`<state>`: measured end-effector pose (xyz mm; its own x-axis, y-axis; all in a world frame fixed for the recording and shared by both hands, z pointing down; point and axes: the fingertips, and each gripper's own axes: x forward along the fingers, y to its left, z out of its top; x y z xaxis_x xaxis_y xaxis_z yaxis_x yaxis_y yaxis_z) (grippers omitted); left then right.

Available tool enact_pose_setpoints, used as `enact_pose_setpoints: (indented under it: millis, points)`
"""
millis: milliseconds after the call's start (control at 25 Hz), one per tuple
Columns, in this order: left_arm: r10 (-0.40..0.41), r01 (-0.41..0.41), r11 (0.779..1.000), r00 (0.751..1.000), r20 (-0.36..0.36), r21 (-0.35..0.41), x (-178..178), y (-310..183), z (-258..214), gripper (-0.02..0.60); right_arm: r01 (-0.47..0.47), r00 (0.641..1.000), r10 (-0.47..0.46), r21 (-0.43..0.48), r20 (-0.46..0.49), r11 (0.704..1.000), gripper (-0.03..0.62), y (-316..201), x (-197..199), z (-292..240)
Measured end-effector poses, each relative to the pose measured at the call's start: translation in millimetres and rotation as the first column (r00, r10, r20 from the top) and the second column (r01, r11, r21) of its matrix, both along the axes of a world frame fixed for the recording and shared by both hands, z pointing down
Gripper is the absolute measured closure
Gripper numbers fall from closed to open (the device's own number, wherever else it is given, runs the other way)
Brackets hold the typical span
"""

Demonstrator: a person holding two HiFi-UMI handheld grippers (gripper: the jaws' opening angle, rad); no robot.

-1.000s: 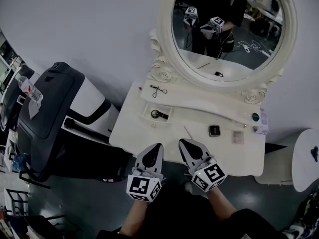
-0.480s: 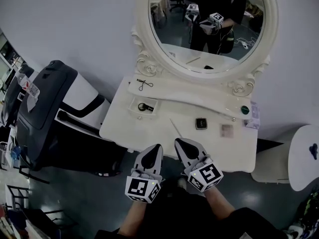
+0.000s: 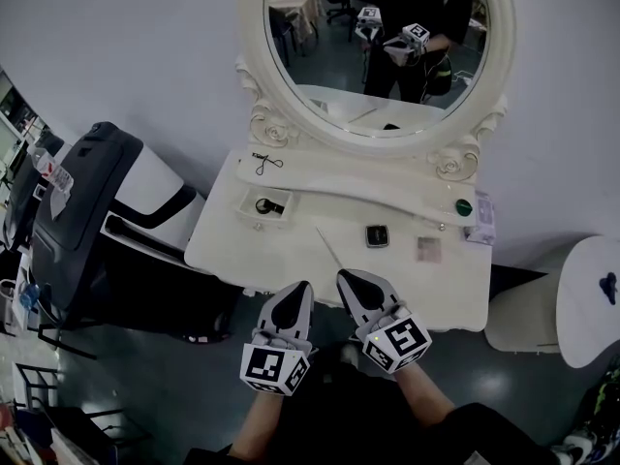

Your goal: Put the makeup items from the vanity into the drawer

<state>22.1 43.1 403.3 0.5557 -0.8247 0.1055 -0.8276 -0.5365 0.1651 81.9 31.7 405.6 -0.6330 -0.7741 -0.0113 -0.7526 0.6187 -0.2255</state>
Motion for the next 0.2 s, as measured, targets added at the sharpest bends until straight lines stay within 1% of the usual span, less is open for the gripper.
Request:
enact_pose_setpoints:
  millis: [200]
  points:
    - [0.000, 0.000, 1.000, 1.000, -0.002, -0.005, 8.6, 1.6, 1.9, 0.566, -0.002, 1.000, 0.002, 0.000, -0.002, 1.000, 0.572, 2.6, 9.7, 0.7]
